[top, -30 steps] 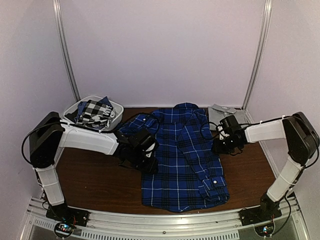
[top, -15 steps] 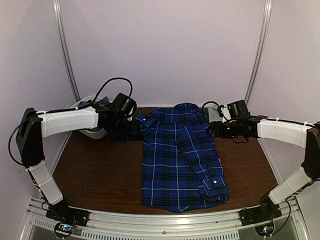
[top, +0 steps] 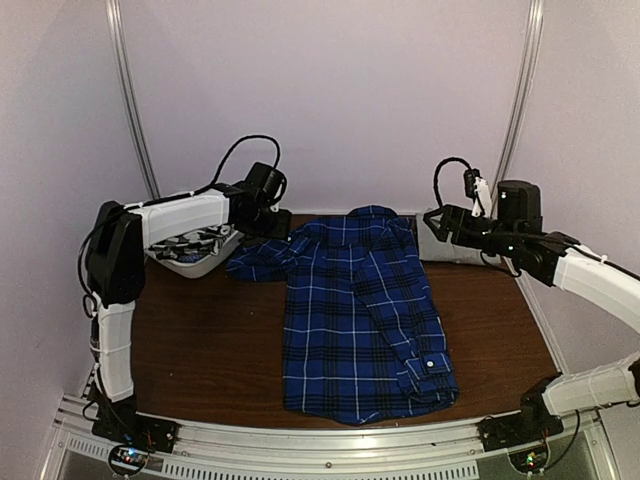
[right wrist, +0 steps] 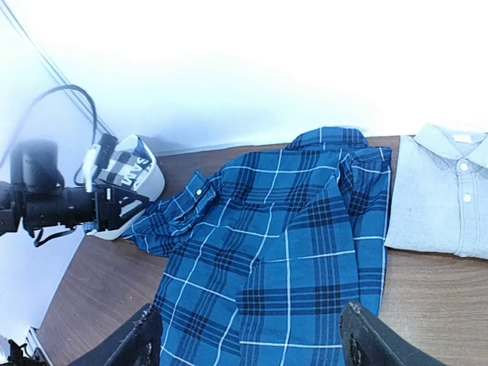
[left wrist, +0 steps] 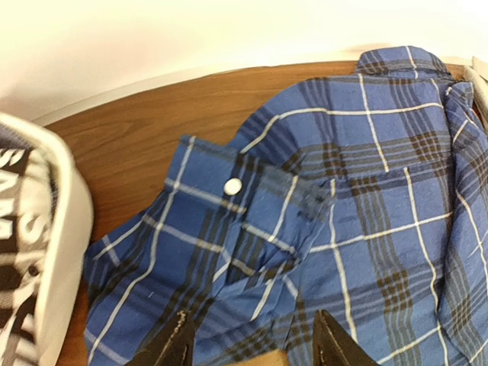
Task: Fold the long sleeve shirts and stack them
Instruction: Pick up the sleeve from the 1/3-folded shirt.
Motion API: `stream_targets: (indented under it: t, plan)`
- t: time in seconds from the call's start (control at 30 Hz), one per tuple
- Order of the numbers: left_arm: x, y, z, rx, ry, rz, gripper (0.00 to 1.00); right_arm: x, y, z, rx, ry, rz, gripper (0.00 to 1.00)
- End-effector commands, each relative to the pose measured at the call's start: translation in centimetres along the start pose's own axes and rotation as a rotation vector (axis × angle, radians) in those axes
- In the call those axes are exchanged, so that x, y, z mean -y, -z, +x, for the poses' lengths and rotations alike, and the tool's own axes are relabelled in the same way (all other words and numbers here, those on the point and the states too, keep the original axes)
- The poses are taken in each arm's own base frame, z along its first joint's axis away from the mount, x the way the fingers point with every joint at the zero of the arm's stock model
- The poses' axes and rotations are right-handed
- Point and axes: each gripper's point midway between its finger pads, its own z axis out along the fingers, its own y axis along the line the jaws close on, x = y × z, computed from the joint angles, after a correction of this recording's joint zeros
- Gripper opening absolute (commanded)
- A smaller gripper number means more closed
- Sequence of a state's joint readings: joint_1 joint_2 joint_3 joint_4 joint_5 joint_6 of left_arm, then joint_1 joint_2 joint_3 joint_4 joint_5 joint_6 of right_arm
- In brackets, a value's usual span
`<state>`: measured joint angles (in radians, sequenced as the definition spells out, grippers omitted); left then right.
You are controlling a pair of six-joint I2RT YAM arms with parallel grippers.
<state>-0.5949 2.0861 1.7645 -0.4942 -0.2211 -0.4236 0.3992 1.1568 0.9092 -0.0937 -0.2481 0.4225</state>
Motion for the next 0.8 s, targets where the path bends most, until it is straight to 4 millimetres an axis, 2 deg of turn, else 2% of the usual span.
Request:
stream_targets:
  t: [0.0,0.2,0.3,0.53,0.77]
  plan:
    - [2.2,-1.9,-2.1,0.034,-0.054,0.079,0.55,-0.4,0.9,-0.5,0.03,-0.008,-0.009,0.81]
    - [4.8,-4.2,-2.8,0.046,-0.07,0.132,0.57,-0.7,1.9,-0.6,0.039,-0.009,-0.018,0.82]
    - [5.7,-5.5,-2.2,0.037,-0.079,0.137,0.57,-0.8,2.3,-0.8,0.044,-0.008,-0.018,0.82]
    - [6.1,-7.6,-1.6,0.036,-0.054,0.094,0.57,-2.0,3.4,-1.5,0.074,-0.017,-0.079,0.83]
    - [6.4,-9.2,-0.5,0.017,-0.051,0.093,0.54,-2.0,3.6,-1.3,0.076,-0.029,-0.081,0.84]
